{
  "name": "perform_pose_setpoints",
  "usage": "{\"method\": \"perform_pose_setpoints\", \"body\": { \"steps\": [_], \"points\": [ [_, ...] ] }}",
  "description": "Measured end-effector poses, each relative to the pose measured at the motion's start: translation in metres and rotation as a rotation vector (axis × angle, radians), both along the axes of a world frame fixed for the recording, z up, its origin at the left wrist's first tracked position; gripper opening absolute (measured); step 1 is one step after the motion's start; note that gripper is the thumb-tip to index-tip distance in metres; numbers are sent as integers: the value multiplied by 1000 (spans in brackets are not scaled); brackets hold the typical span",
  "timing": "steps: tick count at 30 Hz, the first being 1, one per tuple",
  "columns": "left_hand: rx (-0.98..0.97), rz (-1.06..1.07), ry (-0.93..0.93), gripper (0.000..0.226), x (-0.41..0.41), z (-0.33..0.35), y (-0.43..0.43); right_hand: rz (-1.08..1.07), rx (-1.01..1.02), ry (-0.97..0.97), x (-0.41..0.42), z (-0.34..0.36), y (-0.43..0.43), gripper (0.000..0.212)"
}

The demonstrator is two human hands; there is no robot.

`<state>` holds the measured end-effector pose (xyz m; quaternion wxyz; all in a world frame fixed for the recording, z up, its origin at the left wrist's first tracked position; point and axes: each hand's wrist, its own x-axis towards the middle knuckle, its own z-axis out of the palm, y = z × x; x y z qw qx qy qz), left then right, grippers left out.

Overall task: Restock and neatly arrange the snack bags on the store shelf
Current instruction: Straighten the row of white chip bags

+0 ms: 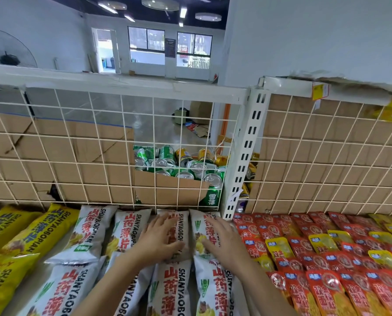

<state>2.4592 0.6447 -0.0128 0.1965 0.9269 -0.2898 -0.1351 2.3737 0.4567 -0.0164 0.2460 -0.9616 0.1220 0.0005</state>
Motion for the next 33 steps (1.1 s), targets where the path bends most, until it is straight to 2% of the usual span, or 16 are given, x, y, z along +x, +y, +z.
{"method": "perform_pose_setpoints", "body": {
  "steps": [6, 8, 10, 17, 20, 22, 24, 27, 29, 31, 33],
  "points": [
    [-71, 27, -82, 61, -42, -1, 20, 22, 44, -50, -40, 11, 13, 55],
    [-31, 21, -104, 76, -55, -3, 27, 36, 52, -41, -49, 12, 17, 52],
    [15, 42, -156, 106, -64, -6, 35, 53, 27, -33, -55, 11, 21, 52],
    [36, 235, -224, 128, -63, -6, 81, 177, -63, -55, -47, 19, 44, 52],
    [-14, 296, -222, 115, -53, -4, 106, 232, -47, -68, -31, 19, 60, 54],
    [-63, 334, -233, 85, -37, -5, 122, 250, -67, -66, -17, 20, 73, 54],
    [-26, 372, -261, 57, -15, -10, 138, 280, -110, -62, -1, 22, 89, 55],
    [25, 341, -261, 52, 14, -14, 152, 336, -130, -23, 28, 20, 117, 58],
    [58, 269, -219, 63, 31, -16, 159, 349, -145, 19, 47, 16, 136, 61],
    [65, 196, -195, 92, 46, -16, 163, 337, -170, 51, 66, 13, 153, 63],
    [51, 150, -182, 103, 57, -17, 164, 318, -195, 73, 84, 8, 167, 62]
  ]
}}
